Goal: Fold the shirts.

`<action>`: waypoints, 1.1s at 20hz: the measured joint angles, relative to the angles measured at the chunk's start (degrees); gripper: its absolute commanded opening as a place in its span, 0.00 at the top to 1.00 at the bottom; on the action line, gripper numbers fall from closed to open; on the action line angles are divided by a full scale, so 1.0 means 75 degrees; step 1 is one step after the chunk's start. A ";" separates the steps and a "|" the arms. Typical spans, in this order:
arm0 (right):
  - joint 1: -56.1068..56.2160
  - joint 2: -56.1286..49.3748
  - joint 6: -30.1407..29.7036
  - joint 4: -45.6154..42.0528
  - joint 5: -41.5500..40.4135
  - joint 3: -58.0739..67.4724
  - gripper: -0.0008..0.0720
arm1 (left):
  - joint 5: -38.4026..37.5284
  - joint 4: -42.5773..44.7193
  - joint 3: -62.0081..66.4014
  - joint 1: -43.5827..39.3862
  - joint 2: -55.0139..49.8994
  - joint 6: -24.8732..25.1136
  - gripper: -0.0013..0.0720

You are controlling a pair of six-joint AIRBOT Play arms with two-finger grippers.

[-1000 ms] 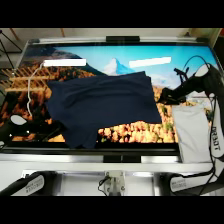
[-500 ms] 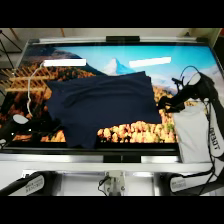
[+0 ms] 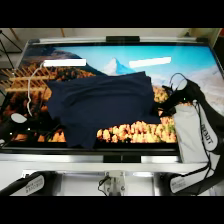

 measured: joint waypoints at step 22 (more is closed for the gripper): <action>0.0504 0.4092 -0.0621 -0.0723 -0.1390 0.4144 0.89 | 0.0516 -0.0166 0.7026 -0.0085 0.2506 0.0577 0.94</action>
